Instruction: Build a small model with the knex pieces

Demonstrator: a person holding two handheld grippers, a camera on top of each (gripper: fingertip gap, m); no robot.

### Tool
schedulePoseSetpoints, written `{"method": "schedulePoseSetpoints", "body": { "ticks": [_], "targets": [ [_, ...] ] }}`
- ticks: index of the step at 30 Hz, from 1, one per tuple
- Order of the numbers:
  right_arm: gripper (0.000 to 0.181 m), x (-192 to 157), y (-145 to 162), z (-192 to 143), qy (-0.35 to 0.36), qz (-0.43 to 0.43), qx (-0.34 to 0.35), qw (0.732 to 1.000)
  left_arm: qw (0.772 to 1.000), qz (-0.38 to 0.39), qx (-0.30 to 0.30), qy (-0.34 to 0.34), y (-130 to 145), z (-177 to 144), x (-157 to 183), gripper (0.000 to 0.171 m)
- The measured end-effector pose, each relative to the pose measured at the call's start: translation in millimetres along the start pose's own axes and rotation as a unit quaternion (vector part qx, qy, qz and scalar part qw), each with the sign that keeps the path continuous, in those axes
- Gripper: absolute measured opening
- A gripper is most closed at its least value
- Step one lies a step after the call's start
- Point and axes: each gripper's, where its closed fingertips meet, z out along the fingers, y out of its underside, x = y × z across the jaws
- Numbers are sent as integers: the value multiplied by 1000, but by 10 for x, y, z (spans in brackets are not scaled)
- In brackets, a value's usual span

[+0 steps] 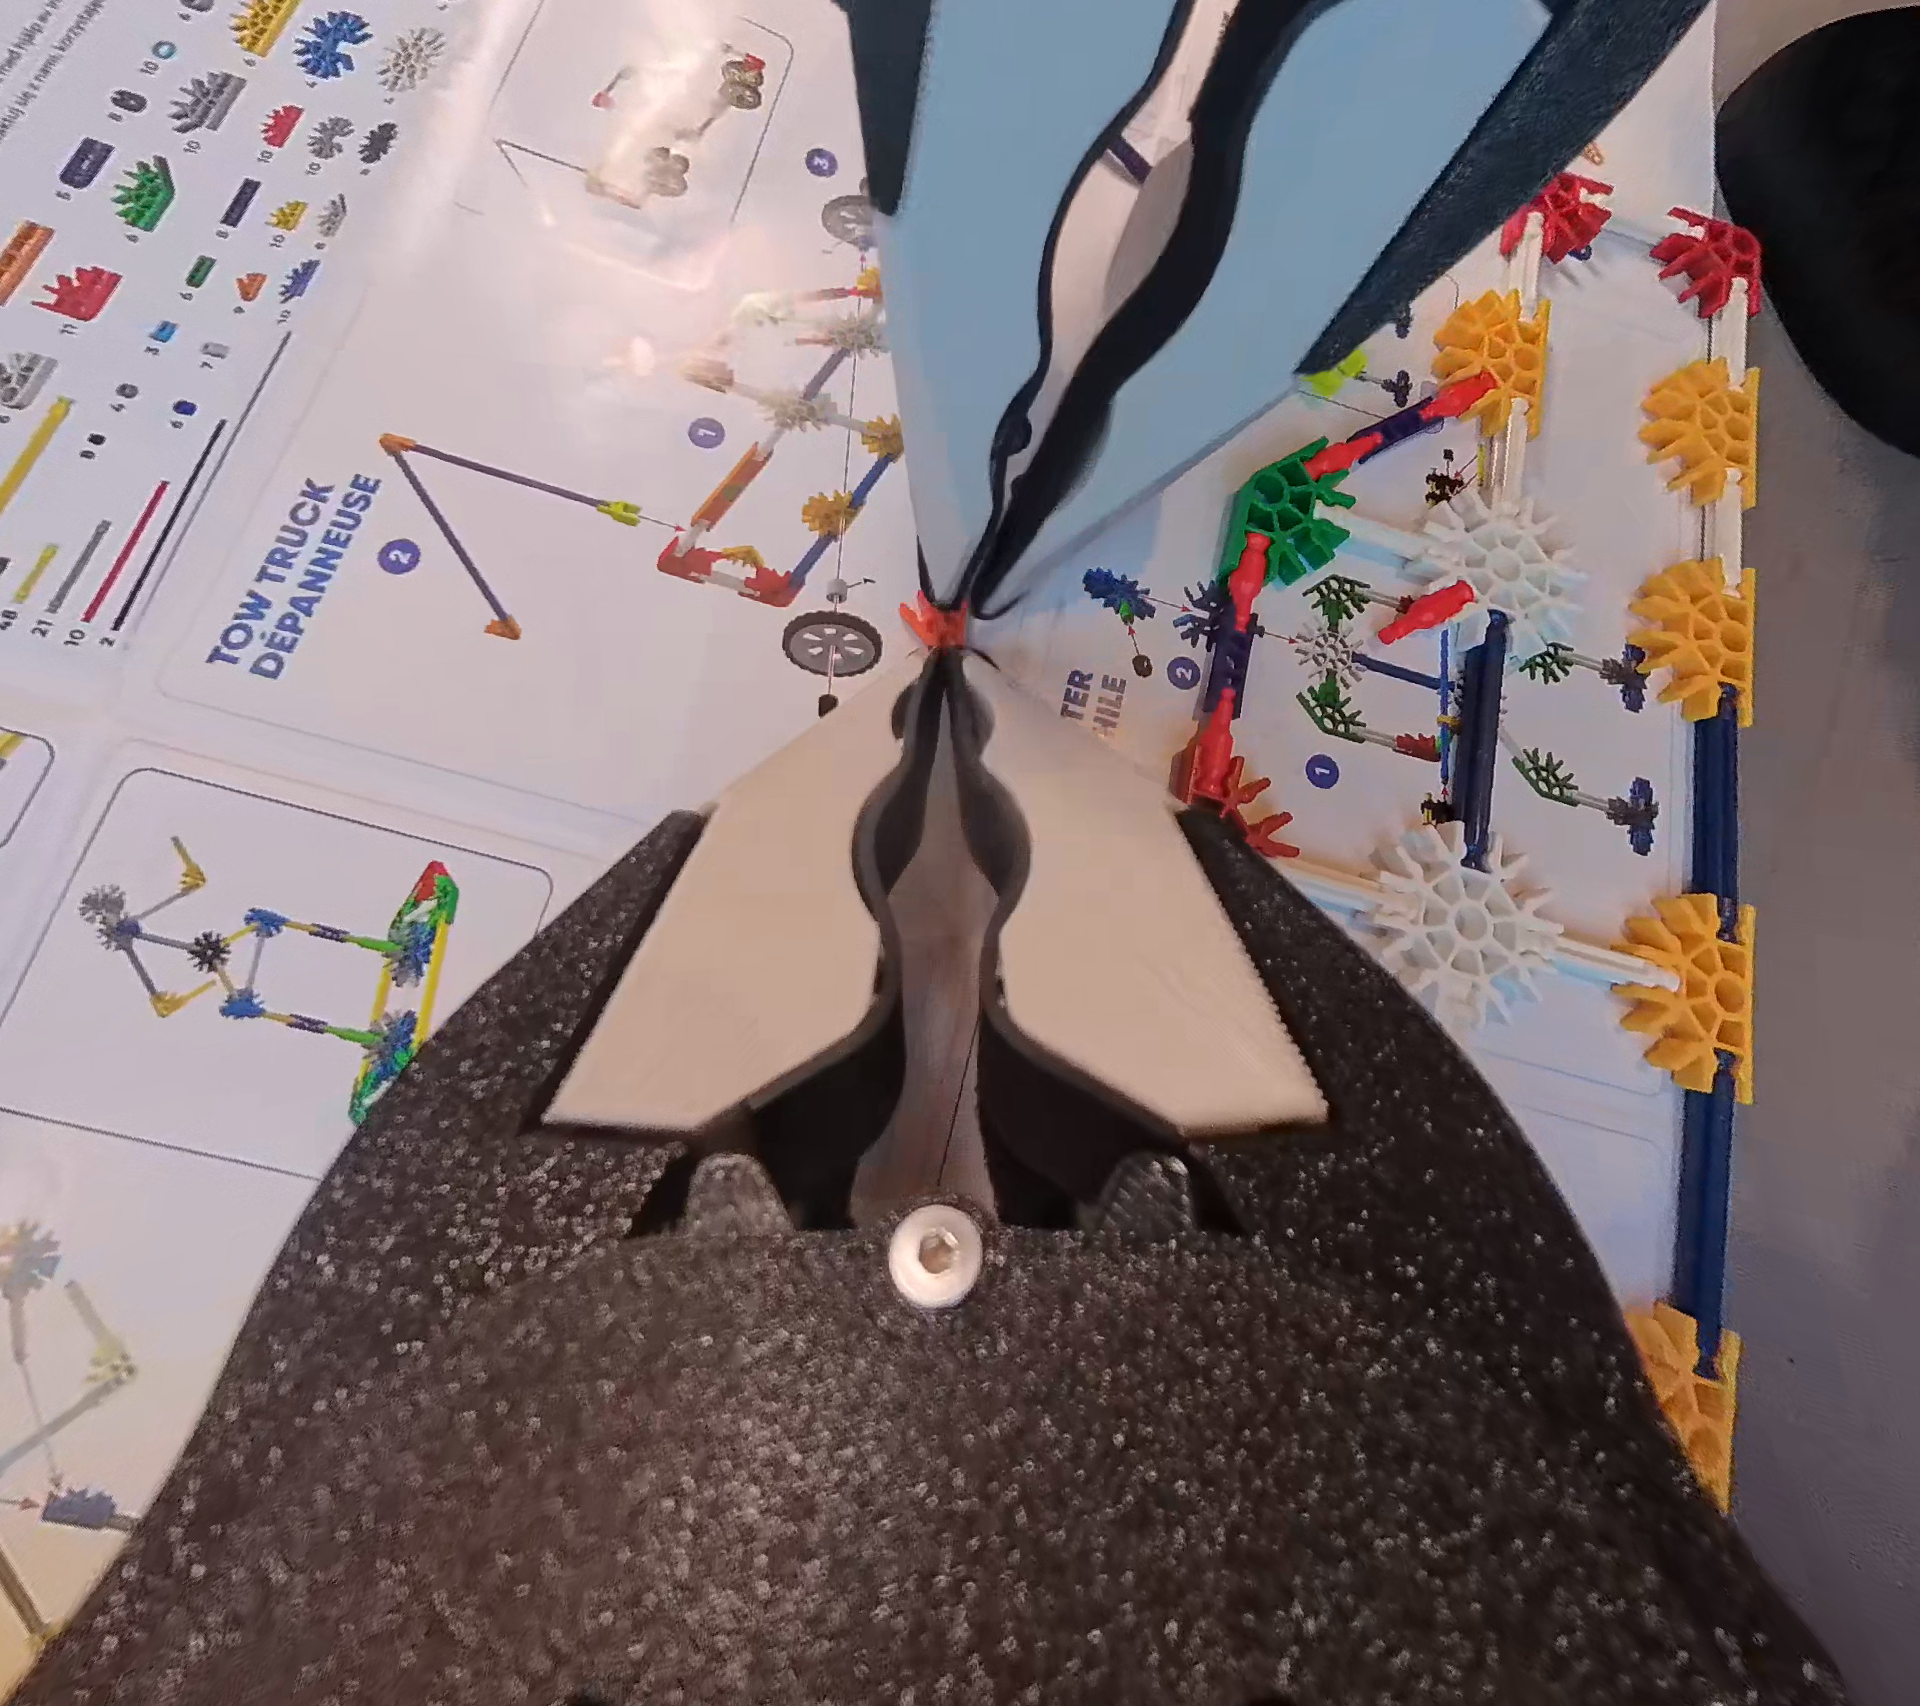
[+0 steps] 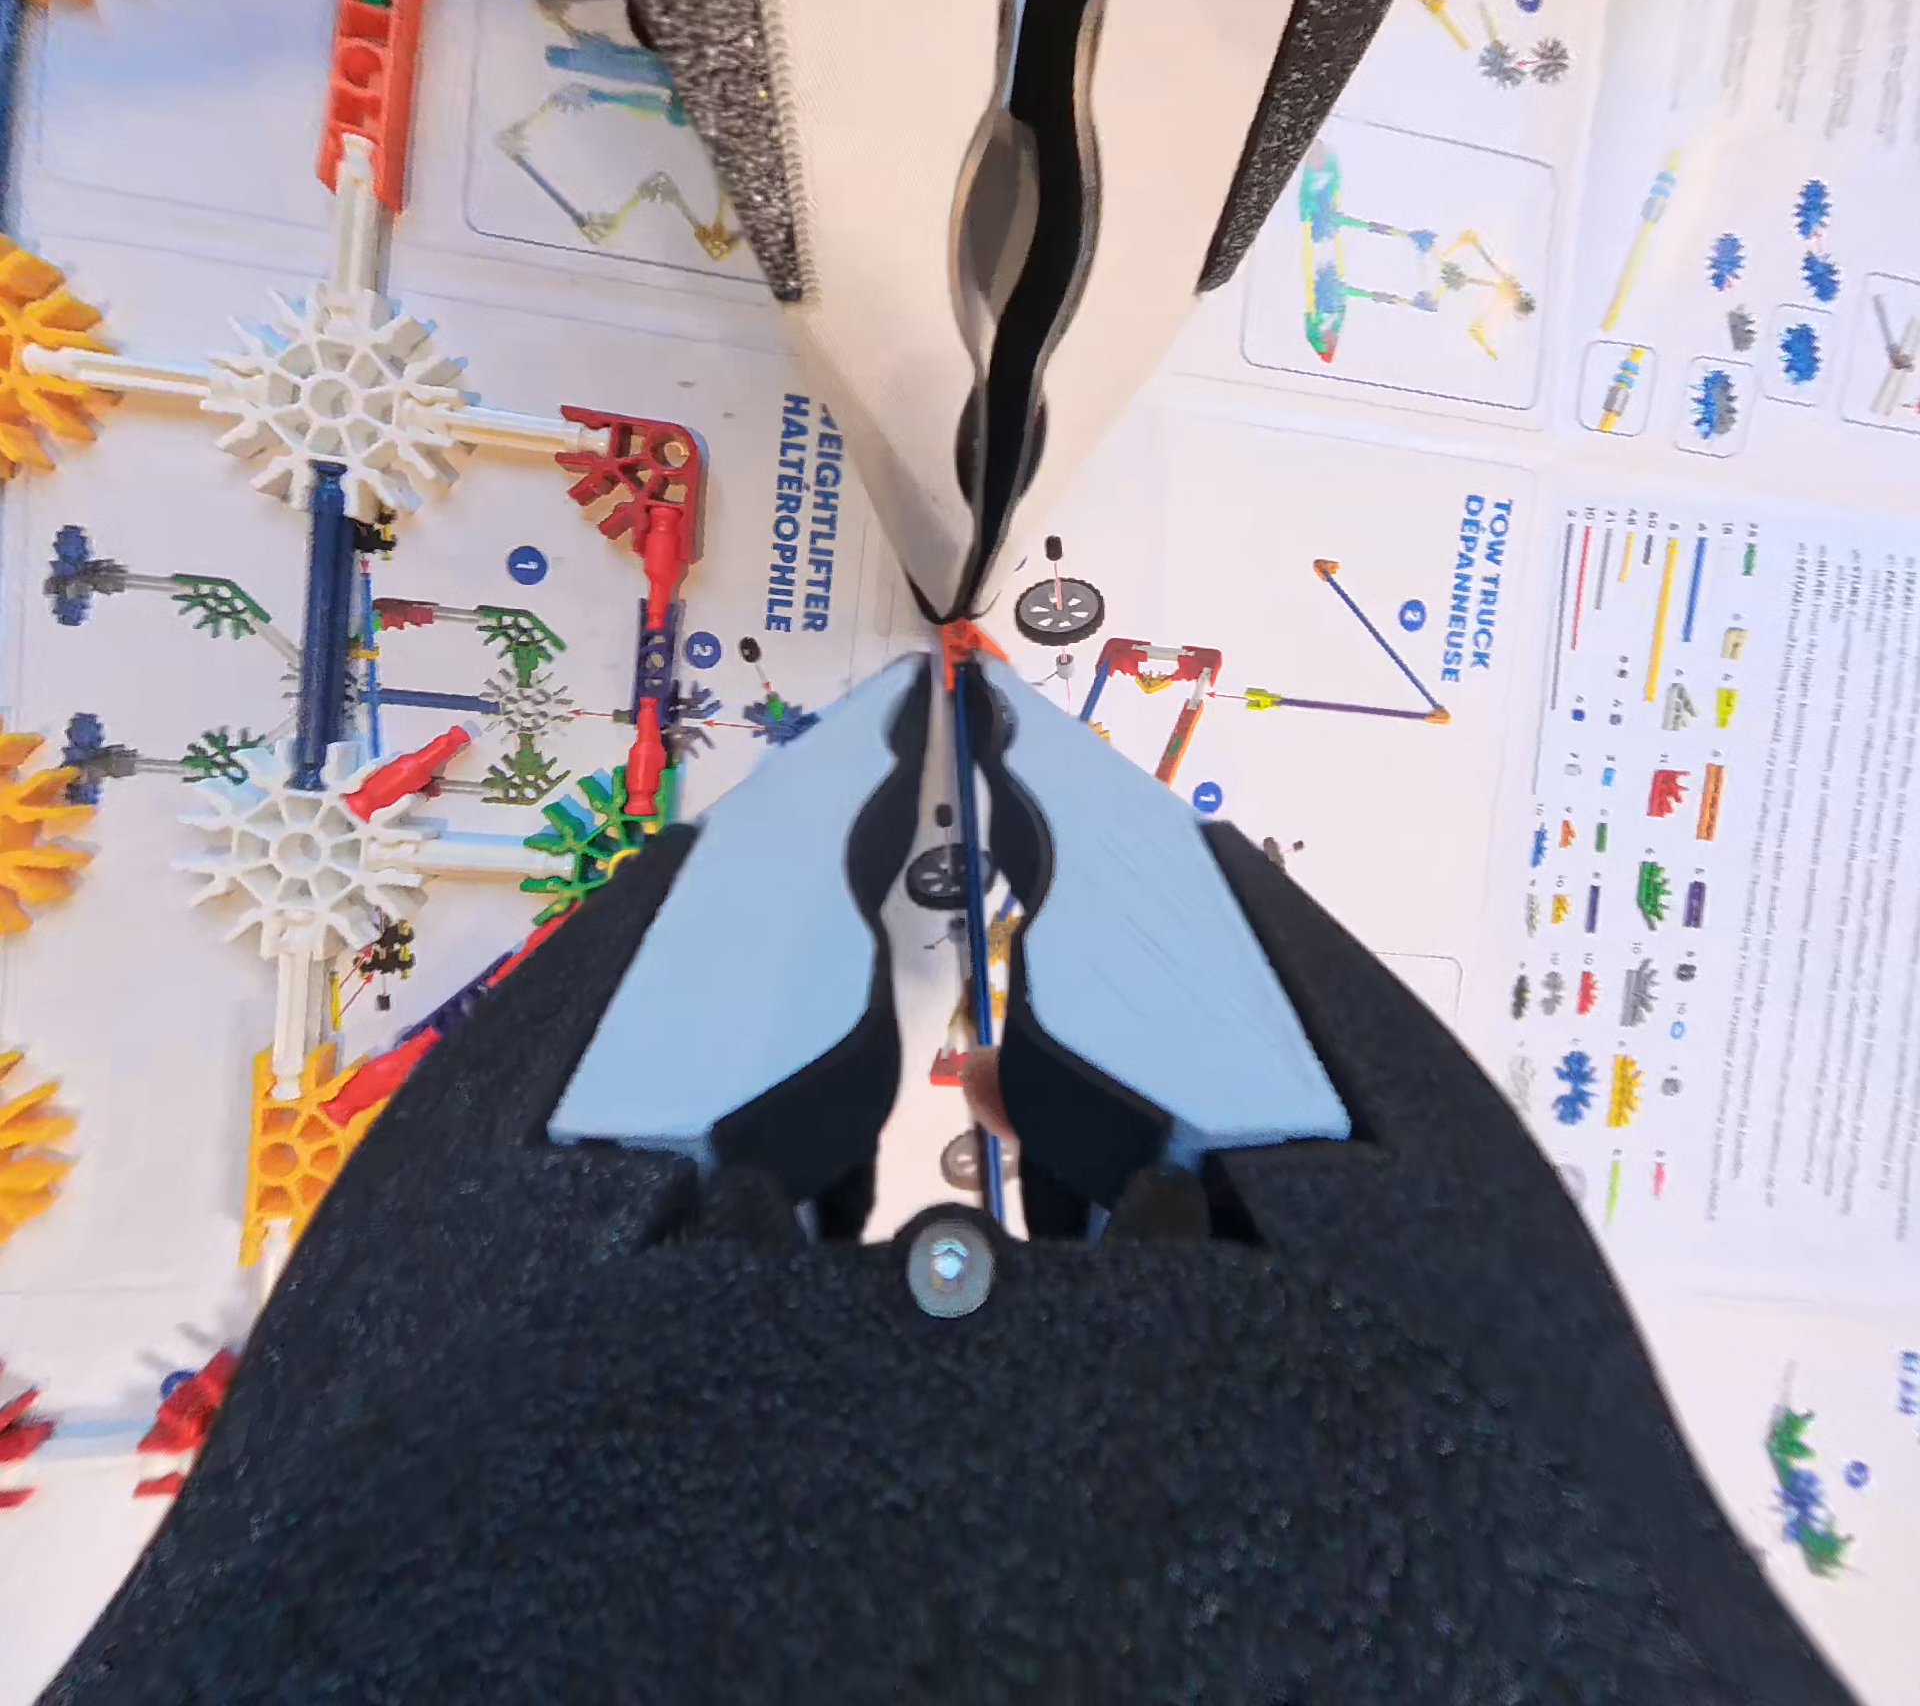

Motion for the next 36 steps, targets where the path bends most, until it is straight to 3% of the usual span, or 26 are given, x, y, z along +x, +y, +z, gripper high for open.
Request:
{"method": "schedulePoseSetpoints", "body": {
  "ticks": [2, 7, 12, 15, 22, 27, 30, 34, 36],
  "targets": [
    [13, -25, -18, -42, -10, 14, 10, 1000, 1000, 0, -1, 0, 0, -1, 1, 0],
    [1, 1, -21, -76, -10, 5, -2, 1000, 1000, 3, -3, -2, 1, -2, 0, 0],
    [0, 26, 24, 3, -15, 17, -25, 999, 1000, 4, -3, -3, 0, -2, 0, 0],
    [0, 4, 25, 9, -48, 67, -30, 996, 1000, 4, -2, -3, 0, -2, -1, 0],
    [0, -4, 26, 17, -35, -4, -91, 995, 1000, -10, -1, 11, -3, -5, 0, 0],
    [0, -4, 20, 19, -24, 6, -84, 996, 1000, -9, -3, 11, -3, -4, 0, 0],
    [0, 25, 16, -3, -6, 25, -43, 999, 1000, -8, -4, 6, -3, -4, 0, 0],
    [11, 251, -35, -499, 61, 119, 58, 989, 1000, -16, -1, 5, -7, -8, 9, 0],
    [14, 337, 146, -823, 114, 166, 72, 977, 1000, -23, -1, 13, -14, -15, 37, 6]
  ]
}}
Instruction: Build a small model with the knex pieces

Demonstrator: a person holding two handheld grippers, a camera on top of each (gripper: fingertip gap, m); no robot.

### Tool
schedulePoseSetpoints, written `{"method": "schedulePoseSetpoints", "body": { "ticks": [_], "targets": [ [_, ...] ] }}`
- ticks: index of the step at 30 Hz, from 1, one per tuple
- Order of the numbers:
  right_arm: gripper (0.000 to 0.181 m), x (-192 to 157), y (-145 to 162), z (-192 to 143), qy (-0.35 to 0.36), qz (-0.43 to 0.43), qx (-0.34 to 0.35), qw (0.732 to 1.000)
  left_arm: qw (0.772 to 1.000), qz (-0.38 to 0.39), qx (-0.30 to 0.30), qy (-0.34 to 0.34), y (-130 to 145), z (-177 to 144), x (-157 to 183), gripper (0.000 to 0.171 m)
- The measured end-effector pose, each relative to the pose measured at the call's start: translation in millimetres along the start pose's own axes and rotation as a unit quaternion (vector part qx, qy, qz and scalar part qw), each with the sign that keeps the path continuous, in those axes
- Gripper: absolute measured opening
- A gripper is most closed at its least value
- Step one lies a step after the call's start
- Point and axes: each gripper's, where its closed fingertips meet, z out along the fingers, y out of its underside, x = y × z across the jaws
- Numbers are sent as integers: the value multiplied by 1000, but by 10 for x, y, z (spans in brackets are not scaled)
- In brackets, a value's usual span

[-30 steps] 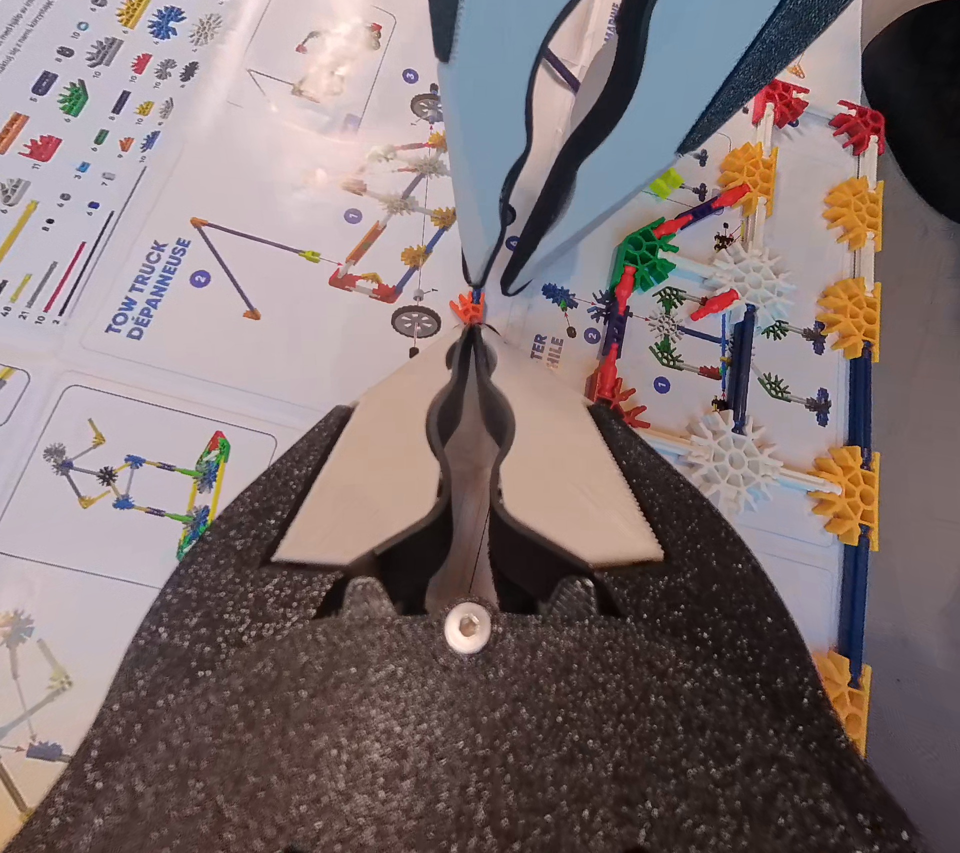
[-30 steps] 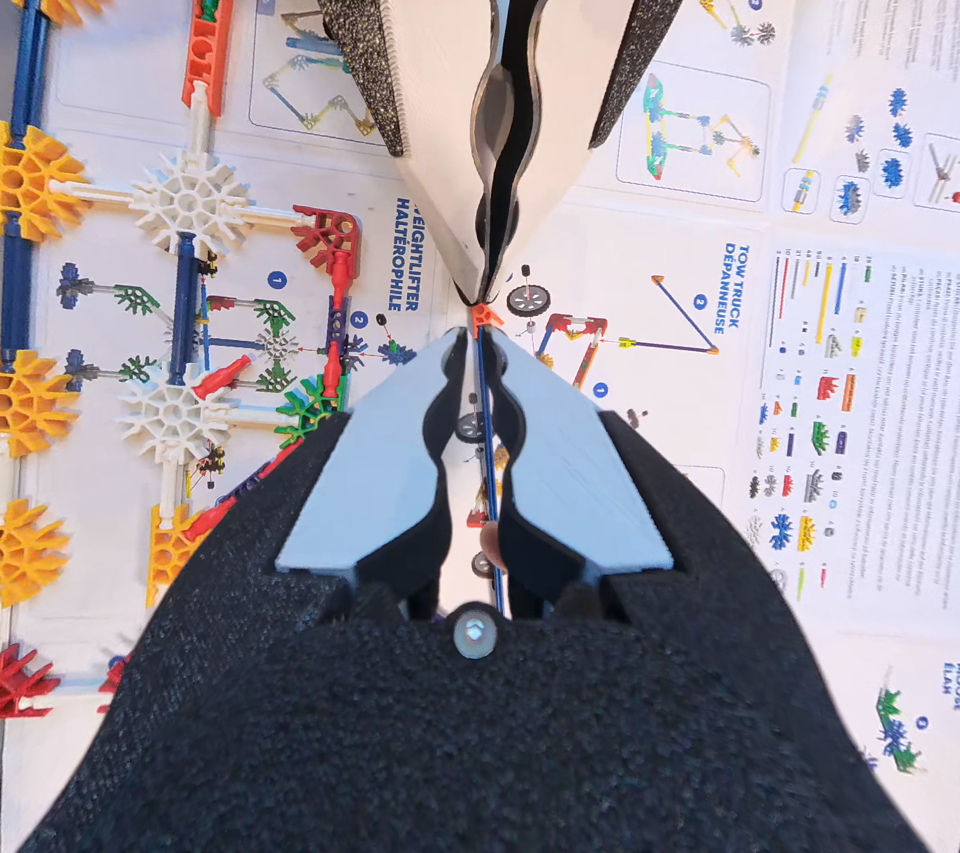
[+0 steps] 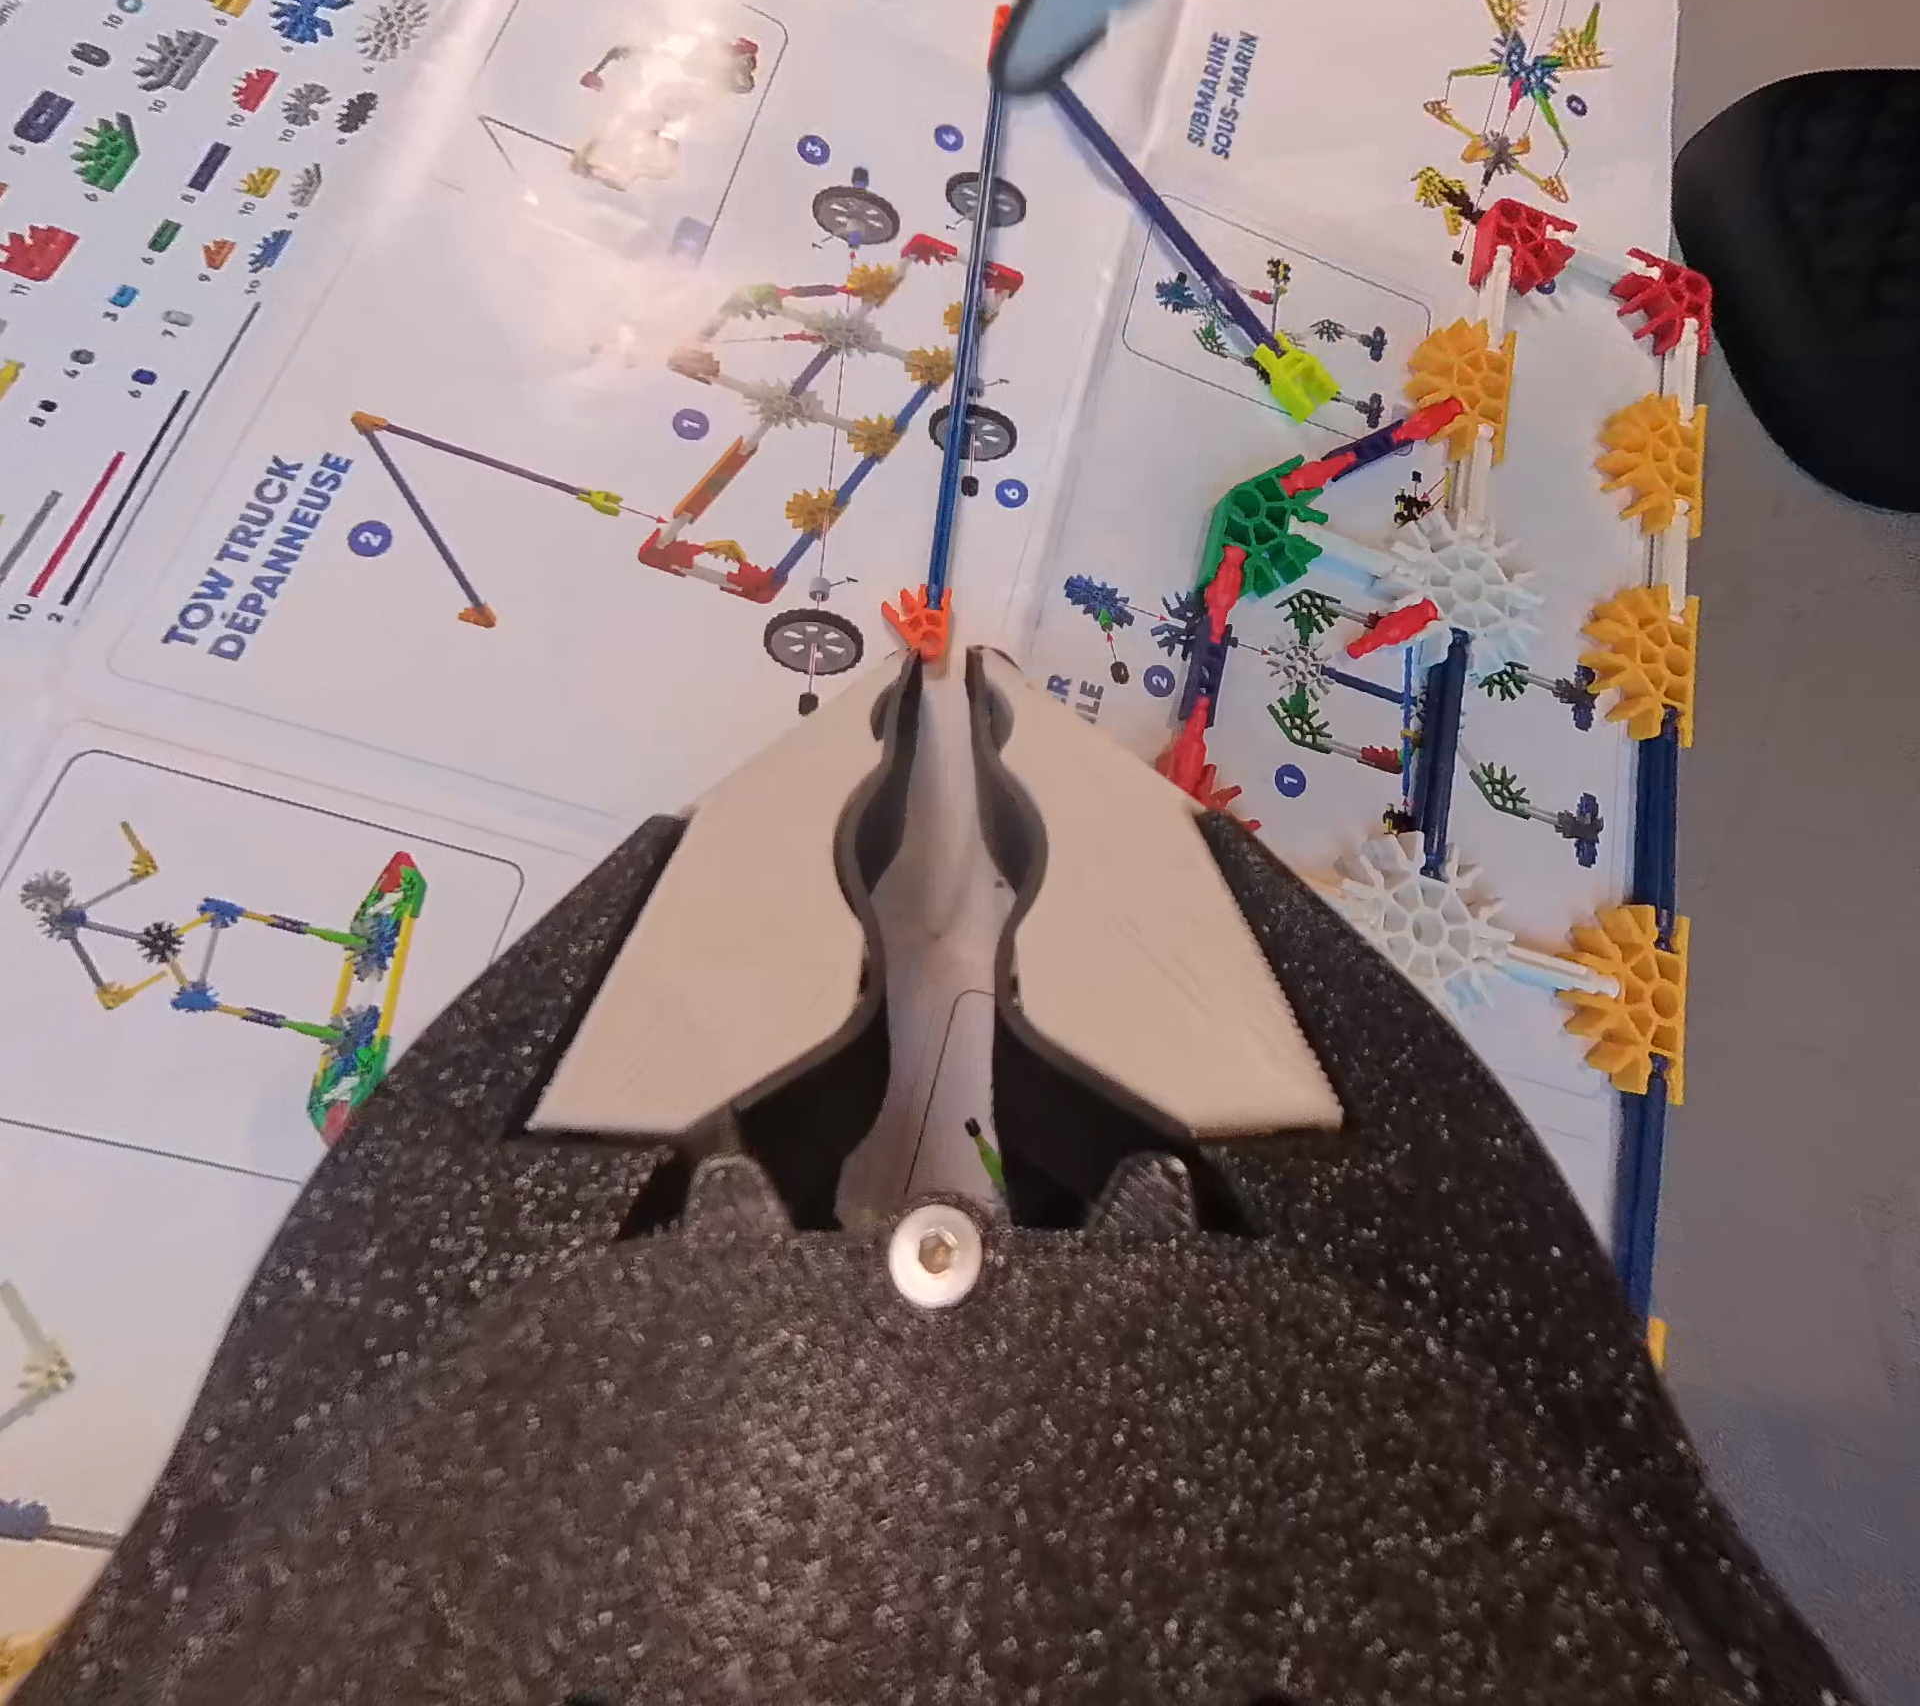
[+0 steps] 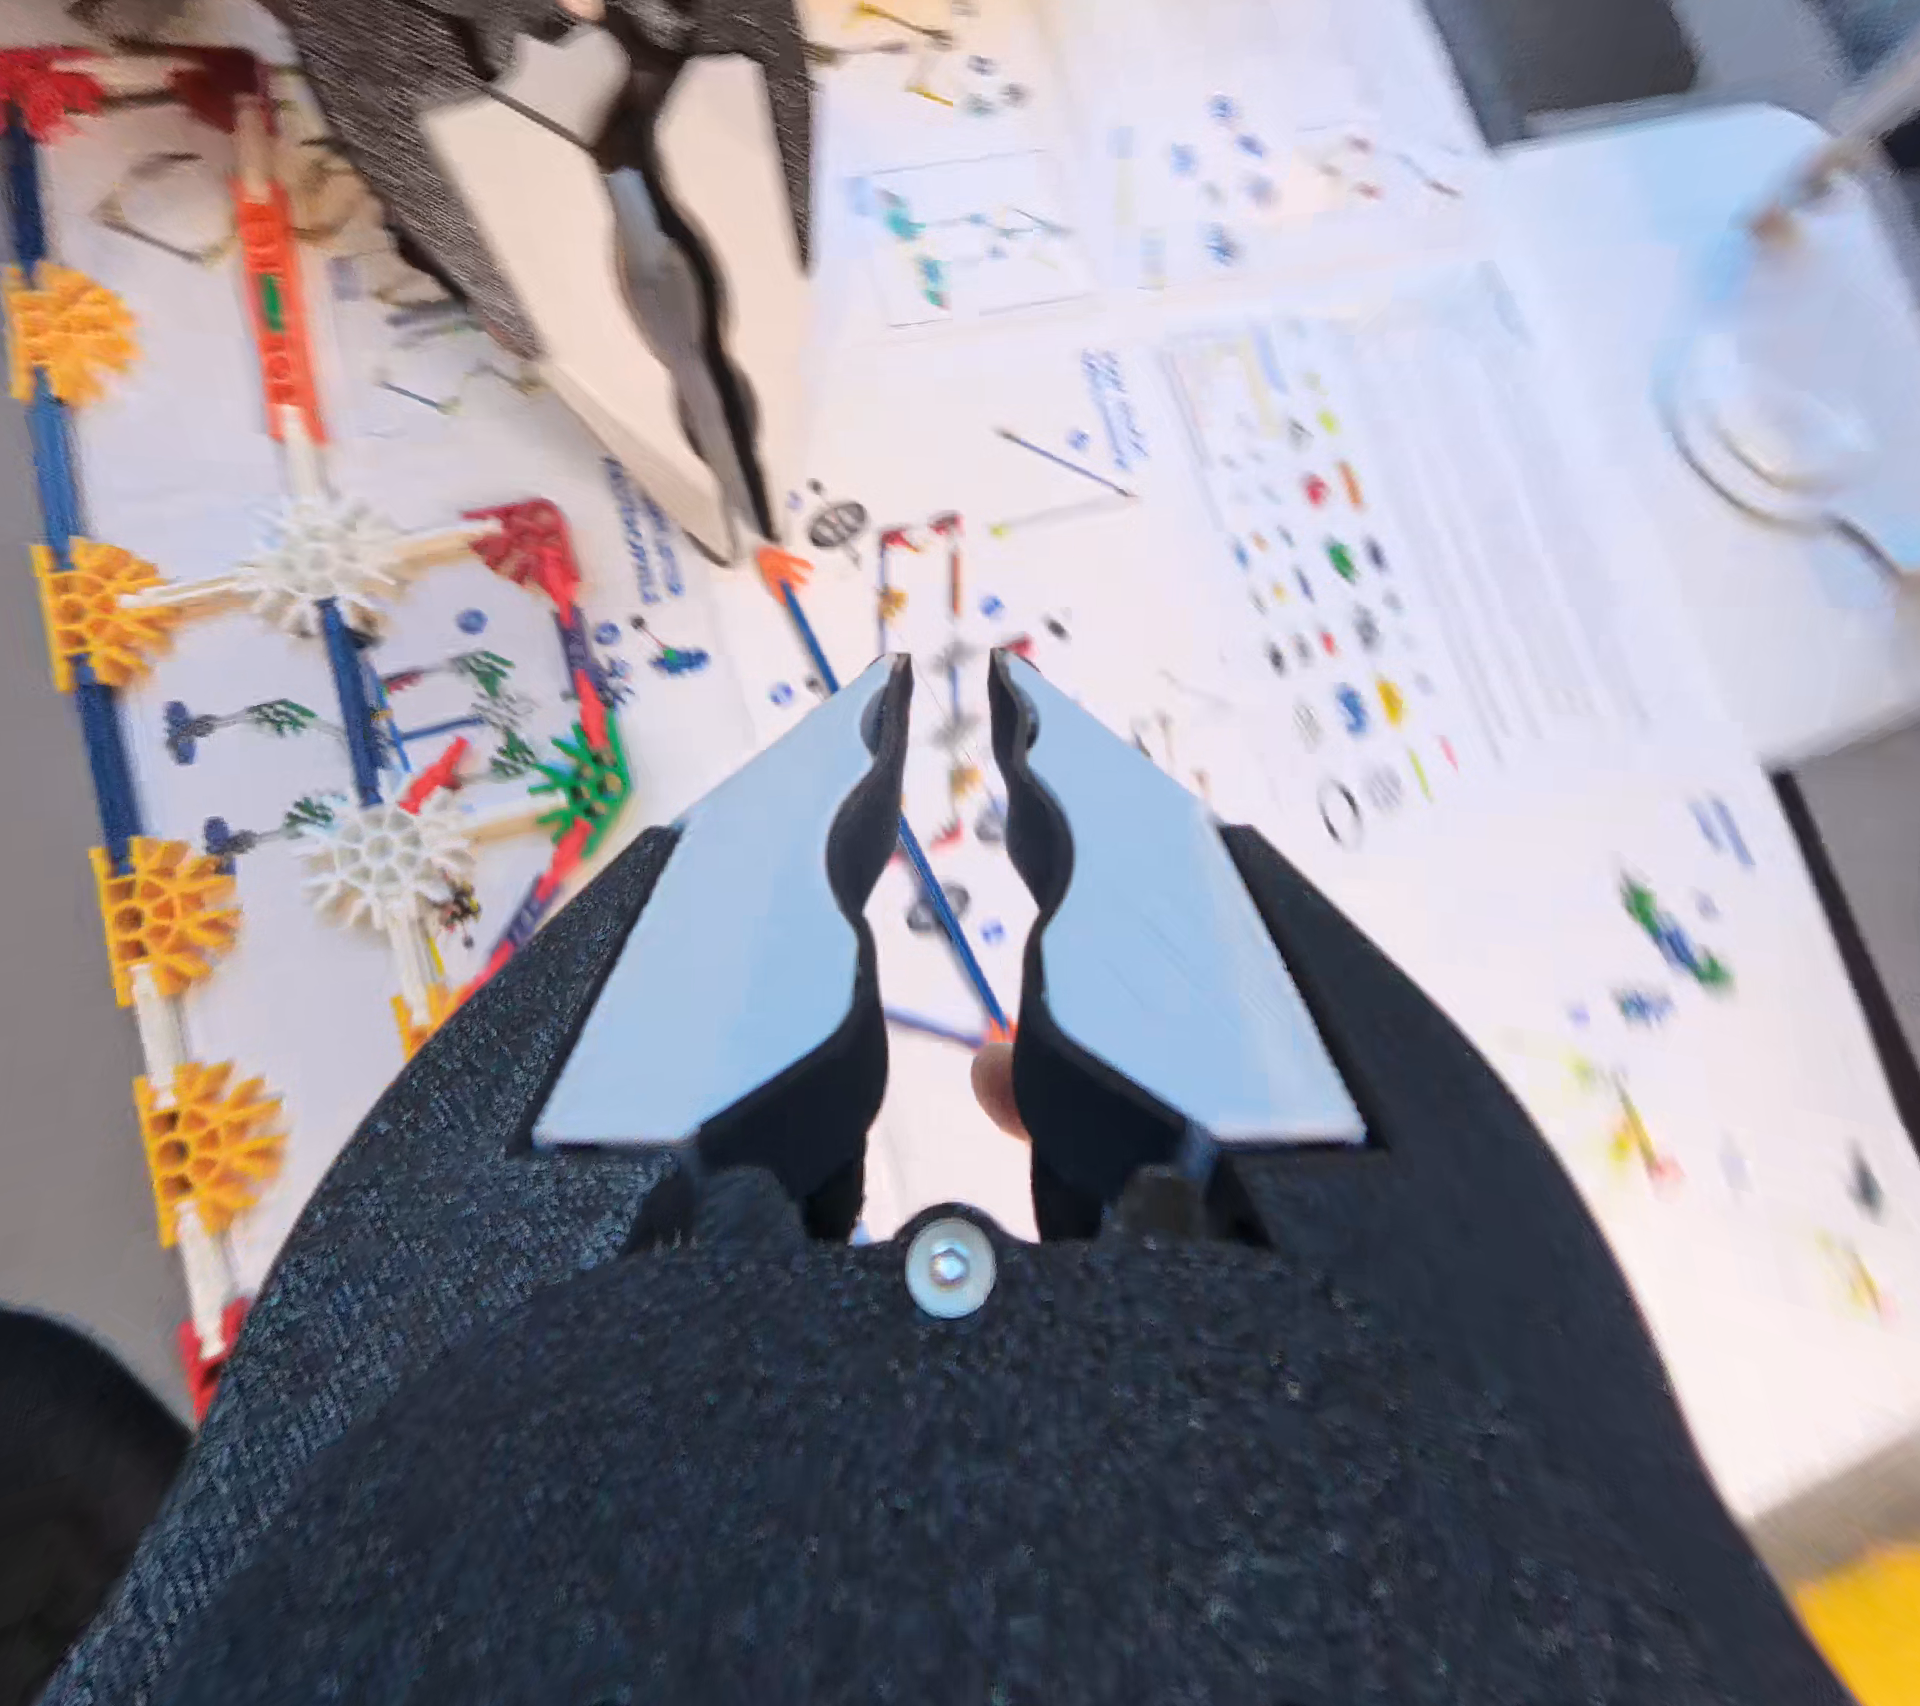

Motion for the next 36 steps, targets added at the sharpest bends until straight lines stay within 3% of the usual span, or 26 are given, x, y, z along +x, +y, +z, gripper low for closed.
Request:
{"method": "schedulePoseSetpoints", "body": {
  "ticks": [3, 6, 10, 13, 19, 27, 36],
  "targets": [
    [12, 155, 450, -341, 74, 76, -20, 994, 1000, 4, 3, -5, -24, -28, -12, 10],
    [13, 24, 921, -439, 89, 182, -41, 978, 1000, 9, 13, -11, -72, -38, -20, 12],
    [14, -221, 1101, -329, 75, 267, -15, 961, 999, 37, 6, -37, -80, 30, -22, 19],
    [15, -330, 1026, -161, 53, 276, -9, 960, 997, 50, -6, -52, -67, 78, -5, 23],
    [9, -236, 887, 92, 41, 261, -41, 964, 994, 58, -23, -87, 12, 12, -25, 10],
    [0, -125, 443, 517, 4, 220, -18, 975, 988, 11, -46, -144, 302, -436, -190, 10],
    [2, -351, 41, 827, -24, 127, -11, 992, 980, -41, -59, -185, 749, -866, -93, 11]
  ]
}}
